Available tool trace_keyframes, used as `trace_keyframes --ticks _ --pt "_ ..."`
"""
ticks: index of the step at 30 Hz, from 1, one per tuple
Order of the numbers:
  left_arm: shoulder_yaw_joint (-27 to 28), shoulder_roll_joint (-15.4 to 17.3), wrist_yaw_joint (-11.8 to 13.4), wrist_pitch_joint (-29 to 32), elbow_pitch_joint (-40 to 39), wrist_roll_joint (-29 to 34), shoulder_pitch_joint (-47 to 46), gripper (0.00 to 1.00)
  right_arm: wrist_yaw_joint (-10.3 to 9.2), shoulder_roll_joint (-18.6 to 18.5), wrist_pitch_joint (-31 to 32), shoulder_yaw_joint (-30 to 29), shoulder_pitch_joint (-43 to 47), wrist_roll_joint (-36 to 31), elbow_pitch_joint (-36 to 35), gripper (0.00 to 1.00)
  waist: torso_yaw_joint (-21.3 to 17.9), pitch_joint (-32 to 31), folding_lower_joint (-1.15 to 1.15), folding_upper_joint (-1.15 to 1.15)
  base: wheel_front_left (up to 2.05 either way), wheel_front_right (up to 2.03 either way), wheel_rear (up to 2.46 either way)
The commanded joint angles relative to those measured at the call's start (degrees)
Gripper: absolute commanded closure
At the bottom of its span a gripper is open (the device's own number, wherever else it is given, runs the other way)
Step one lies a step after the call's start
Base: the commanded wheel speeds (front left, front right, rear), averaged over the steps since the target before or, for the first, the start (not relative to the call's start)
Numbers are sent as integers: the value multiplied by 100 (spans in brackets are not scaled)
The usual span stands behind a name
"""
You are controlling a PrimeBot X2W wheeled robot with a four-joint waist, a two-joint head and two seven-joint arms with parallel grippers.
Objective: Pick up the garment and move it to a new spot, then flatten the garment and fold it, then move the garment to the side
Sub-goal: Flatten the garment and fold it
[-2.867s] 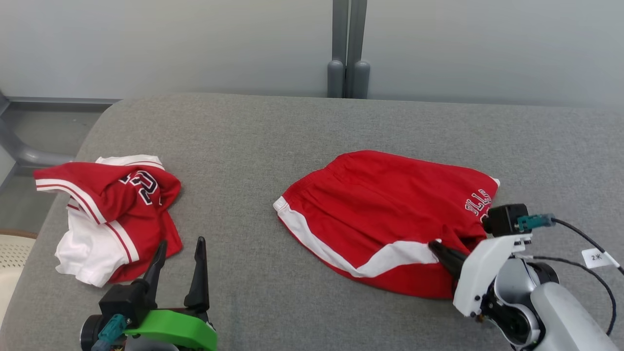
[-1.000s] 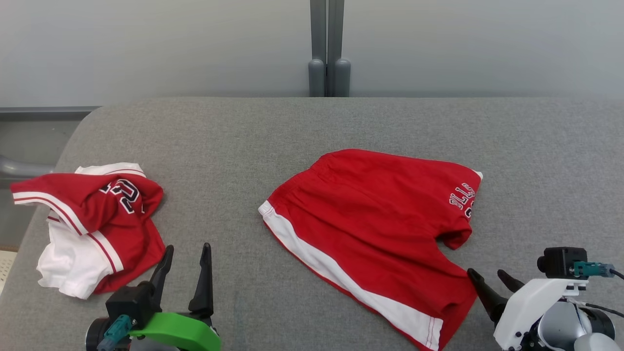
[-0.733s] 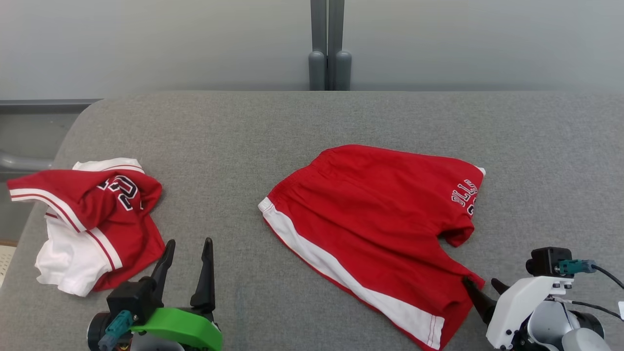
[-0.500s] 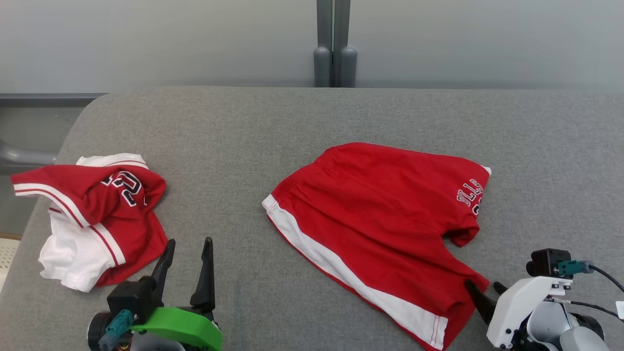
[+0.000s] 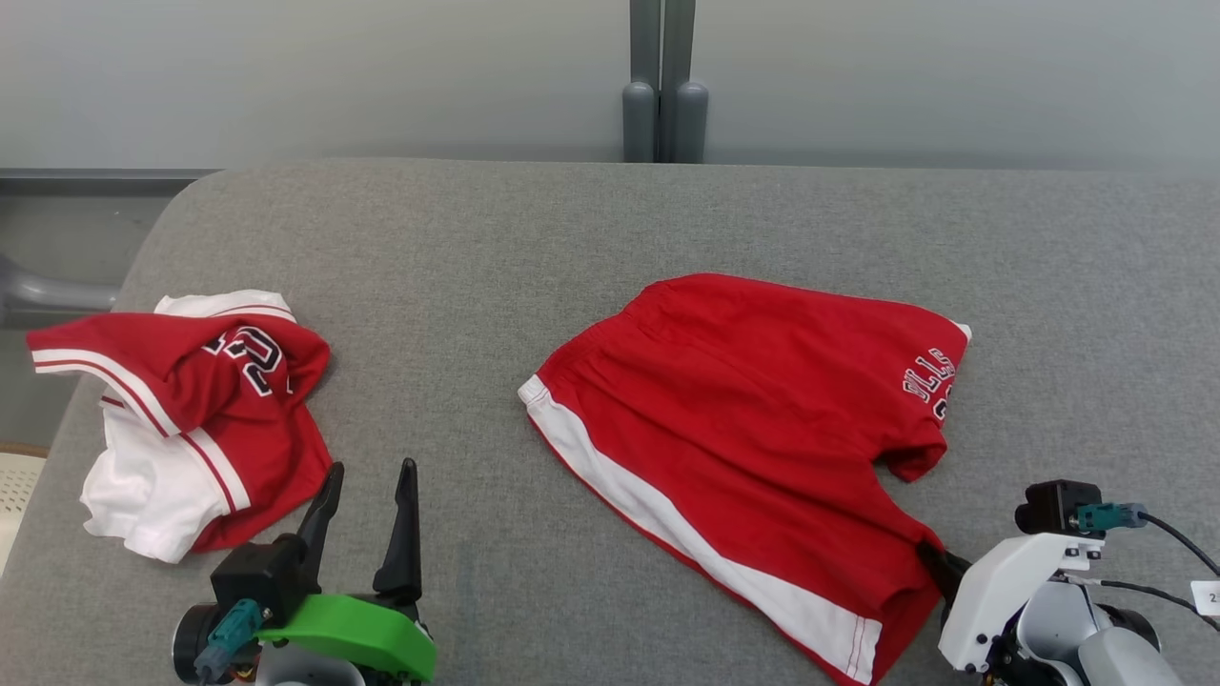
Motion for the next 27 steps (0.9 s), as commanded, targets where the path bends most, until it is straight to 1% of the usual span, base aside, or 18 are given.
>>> trace_keyframes --ticks 1,5,10,16,22,27 --pt "16 -8 -18 -33 13 6 -74 0 3 -40 -57 44 -39 49 44 100 2 -2 0 0 0 0 0" --pt "21 -12 -18 -39 11 12 -80 0 3 -122 -235 126 -144 170 44 100 4 5 0 0 0 0 0" --pt "17 -16 -19 -45 -27 44 -129 0 3 -309 -412 225 -442 246 62 100 3 103 0 0 0 0 0" --pt "-19 -44 -43 -38 -40 88 -250 0 3 -642 -511 342 -1000 412 284 100 77 387 0 0 0 0 0" --pt "-23 -88 -78 -43 12 117 -386 0 3 -965 -751 505 -1565 641 700 100 159 603 0 0 0 0 0" --pt "-34 -135 -102 -41 70 136 -472 0 3 -1168 -979 736 -2030 850 1252 100 209 660 0 0 0 0 0"
